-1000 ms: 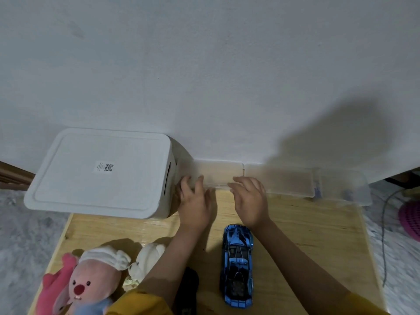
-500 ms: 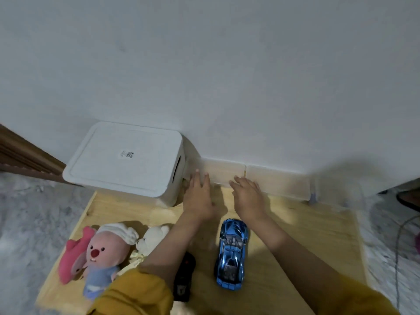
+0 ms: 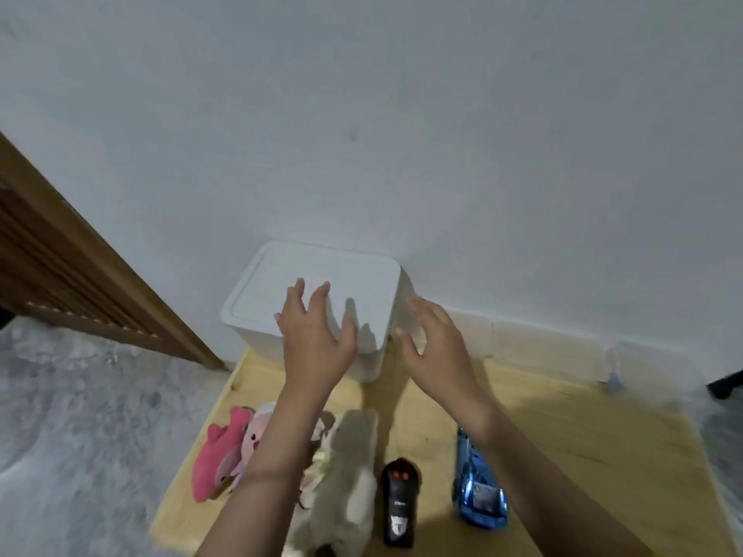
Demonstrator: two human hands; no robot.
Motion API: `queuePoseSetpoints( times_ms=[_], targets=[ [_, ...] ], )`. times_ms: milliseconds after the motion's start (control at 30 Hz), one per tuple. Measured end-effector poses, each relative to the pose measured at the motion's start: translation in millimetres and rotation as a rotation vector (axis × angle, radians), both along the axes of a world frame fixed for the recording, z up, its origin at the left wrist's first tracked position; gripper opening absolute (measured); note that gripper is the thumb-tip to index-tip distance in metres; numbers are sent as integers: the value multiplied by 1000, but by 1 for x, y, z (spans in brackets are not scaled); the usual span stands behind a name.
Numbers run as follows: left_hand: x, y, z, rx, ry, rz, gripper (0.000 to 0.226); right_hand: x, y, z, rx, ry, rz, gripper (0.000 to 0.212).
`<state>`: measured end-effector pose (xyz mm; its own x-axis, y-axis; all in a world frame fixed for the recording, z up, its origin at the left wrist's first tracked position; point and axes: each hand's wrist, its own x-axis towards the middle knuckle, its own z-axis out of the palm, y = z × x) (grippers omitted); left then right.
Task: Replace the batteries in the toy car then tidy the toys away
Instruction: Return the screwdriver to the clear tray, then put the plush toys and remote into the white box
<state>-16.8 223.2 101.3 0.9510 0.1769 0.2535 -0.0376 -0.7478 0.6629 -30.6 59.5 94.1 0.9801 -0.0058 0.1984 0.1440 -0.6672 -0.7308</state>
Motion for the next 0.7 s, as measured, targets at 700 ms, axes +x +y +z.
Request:
queuePoseSetpoints(
  times_ms=[700],
  targets=[
    [61, 146, -7, -20, 255, -101, 49, 43, 103, 4, -118, 273, -372, 70]
  ],
)
